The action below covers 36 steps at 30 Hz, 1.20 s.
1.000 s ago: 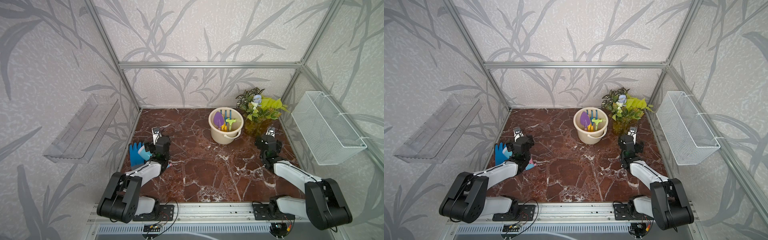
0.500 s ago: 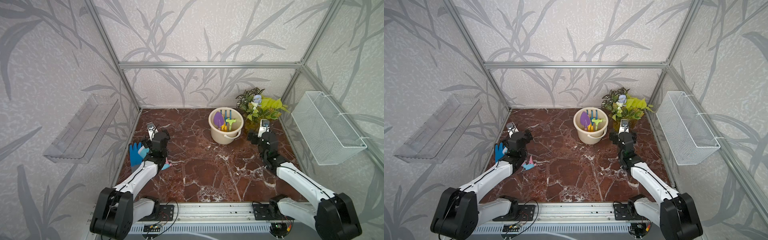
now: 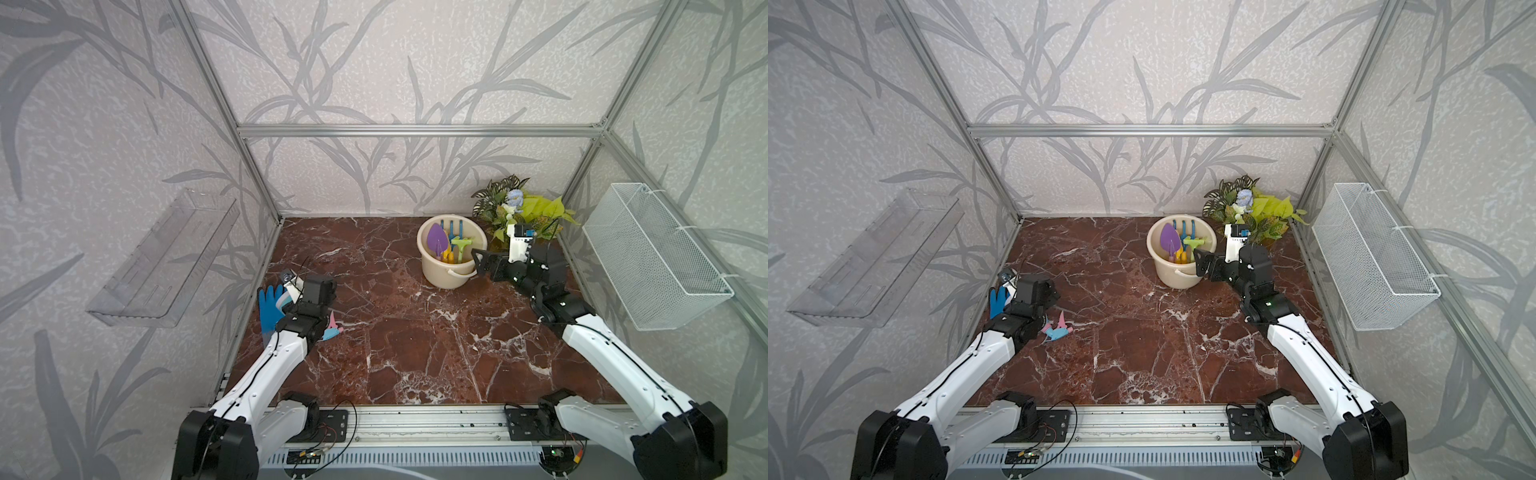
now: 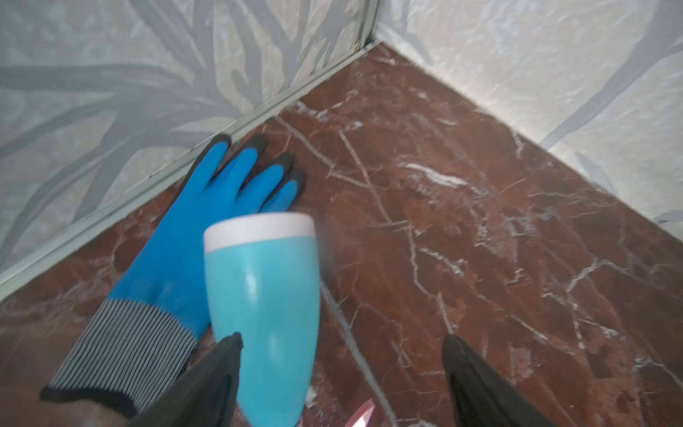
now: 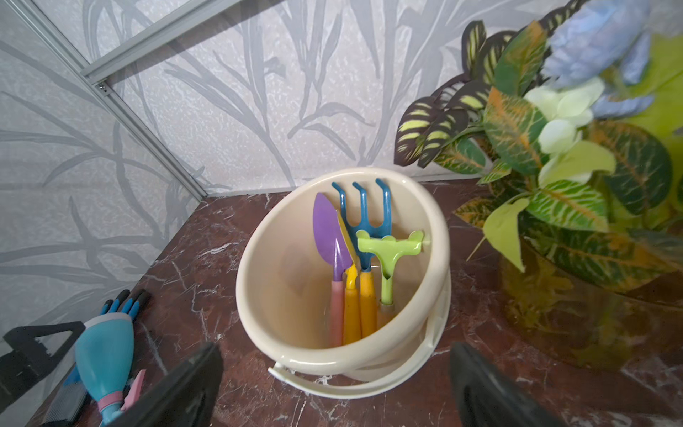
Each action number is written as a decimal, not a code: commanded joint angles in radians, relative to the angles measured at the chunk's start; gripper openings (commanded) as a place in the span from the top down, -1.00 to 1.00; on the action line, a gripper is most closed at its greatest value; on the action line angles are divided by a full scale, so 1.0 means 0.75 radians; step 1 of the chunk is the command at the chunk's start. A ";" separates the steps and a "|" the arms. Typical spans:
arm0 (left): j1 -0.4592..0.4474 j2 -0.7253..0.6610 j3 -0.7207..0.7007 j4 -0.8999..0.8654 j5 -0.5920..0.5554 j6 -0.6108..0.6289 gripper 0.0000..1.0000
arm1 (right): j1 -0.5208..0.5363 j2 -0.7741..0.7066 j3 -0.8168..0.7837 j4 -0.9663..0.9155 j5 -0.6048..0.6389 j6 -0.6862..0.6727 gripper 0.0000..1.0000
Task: Organize the gardening tools
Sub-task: Pick up the gardening tool from the center of the board.
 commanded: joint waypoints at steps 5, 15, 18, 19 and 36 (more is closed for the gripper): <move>0.023 0.048 -0.089 -0.151 0.016 -0.238 -0.59 | 0.079 0.029 0.041 -0.054 -0.085 0.038 -0.98; 0.040 0.209 -0.114 -0.009 0.092 -0.209 -0.37 | 0.094 0.000 0.002 -0.036 -0.058 0.067 -0.98; 0.040 0.262 -0.124 0.032 0.116 -0.199 -0.36 | 0.094 -0.008 0.001 -0.042 -0.049 0.070 -0.98; 0.040 0.283 -0.121 0.042 0.124 -0.198 -0.35 | 0.094 -0.012 -0.002 -0.045 -0.046 0.071 -0.98; 0.040 0.450 -0.060 0.056 0.258 -0.124 0.16 | 0.095 -0.046 -0.014 -0.086 0.013 0.081 -0.98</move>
